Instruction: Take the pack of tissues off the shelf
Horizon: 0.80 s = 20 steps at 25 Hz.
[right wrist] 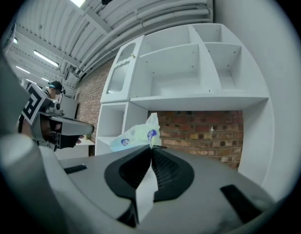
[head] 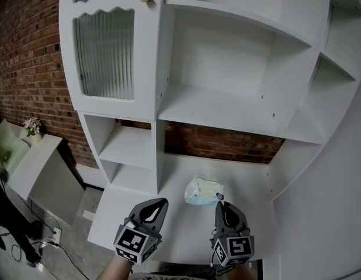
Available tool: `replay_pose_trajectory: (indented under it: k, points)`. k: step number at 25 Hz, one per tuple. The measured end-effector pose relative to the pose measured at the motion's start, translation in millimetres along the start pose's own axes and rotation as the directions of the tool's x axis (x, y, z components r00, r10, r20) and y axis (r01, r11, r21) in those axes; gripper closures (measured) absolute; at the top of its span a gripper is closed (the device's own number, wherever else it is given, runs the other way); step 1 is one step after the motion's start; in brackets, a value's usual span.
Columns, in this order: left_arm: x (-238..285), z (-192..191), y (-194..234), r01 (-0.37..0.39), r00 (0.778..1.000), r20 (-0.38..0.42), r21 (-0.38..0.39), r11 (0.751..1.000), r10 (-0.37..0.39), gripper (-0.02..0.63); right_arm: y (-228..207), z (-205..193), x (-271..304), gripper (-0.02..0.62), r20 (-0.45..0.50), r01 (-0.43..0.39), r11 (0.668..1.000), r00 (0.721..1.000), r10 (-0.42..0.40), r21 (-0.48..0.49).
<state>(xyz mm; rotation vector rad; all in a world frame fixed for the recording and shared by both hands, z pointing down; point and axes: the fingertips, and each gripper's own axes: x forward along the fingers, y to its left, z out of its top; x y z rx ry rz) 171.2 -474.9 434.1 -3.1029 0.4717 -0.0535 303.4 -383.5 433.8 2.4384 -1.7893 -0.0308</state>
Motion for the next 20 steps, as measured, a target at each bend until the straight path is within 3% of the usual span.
replay_pose_trajectory:
  k: [20]
  points:
    - [-1.3, 9.8, -7.1, -0.012, 0.999, 0.036, 0.022, 1.000, 0.011, 0.592, -2.1, 3.2, -7.9, 0.584, 0.021, -0.002, 1.000, 1.000, 0.002, -0.009]
